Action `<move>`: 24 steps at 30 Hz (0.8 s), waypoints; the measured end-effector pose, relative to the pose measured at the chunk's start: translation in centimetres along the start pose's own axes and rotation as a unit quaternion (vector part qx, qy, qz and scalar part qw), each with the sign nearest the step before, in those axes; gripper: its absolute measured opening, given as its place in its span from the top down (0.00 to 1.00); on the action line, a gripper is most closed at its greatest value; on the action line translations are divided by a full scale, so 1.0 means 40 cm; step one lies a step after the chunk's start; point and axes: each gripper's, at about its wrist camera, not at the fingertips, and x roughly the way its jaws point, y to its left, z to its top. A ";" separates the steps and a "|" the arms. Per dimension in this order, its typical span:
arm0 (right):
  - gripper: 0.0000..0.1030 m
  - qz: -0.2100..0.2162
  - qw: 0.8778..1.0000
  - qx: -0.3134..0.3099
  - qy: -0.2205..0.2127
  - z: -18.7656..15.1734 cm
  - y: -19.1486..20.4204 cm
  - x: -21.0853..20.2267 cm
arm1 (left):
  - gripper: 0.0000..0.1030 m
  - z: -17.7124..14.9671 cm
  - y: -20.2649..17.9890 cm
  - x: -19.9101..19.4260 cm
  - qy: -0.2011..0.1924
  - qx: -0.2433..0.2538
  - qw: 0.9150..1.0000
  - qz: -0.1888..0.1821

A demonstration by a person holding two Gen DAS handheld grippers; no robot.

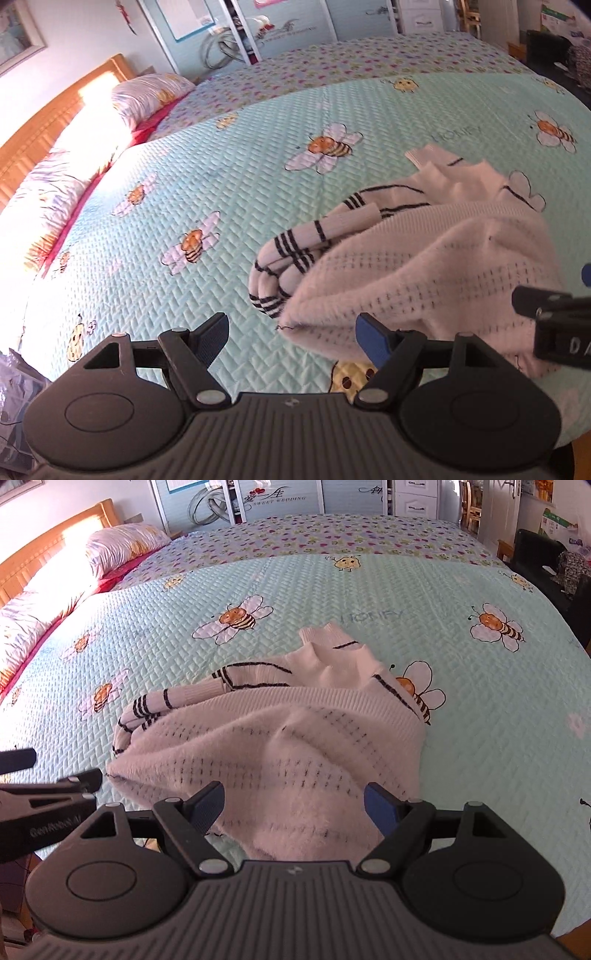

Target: Fold clothes

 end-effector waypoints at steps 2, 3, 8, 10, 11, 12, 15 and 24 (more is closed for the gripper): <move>0.20 0.004 1.000 0.004 0.000 -0.005 0.002 -0.002 | 0.24 -0.002 0.001 -0.009 -0.004 -0.005 1.000 0.003; 0.20 0.006 1.000 0.006 -0.001 -0.008 0.003 -0.003 | 0.24 -0.005 -0.001 -0.017 -0.007 -0.007 1.000 0.005; 0.20 0.004 1.000 0.007 -0.003 -0.012 0.003 -0.013 | 0.24 -0.005 -0.014 -0.034 -0.017 -0.003 1.000 0.001; 0.19 0.003 1.000 0.010 -0.006 -0.013 0.004 -0.018 | 0.24 -0.003 -0.017 -0.040 -0.021 -0.005 1.000 -0.002; 0.19 0.004 1.000 0.012 -0.007 -0.014 0.003 -0.021 | 0.24 -0.003 -0.018 -0.042 -0.022 -0.005 1.000 -0.004; 0.19 0.004 1.000 0.014 -0.009 -0.015 0.002 -0.024 | 0.24 -0.003 -0.019 -0.045 -0.023 -0.004 1.000 -0.006; 0.19 0.004 1.000 0.016 -0.011 -0.017 -0.001 -0.030 | 0.24 -0.007 -0.022 -0.051 -0.026 -0.005 1.000 -0.010; 0.20 -0.006 1.000 0.011 -0.004 -0.027 0.004 -0.030 | 0.24 -0.022 -0.017 -0.038 -0.015 -0.005 1.000 -0.017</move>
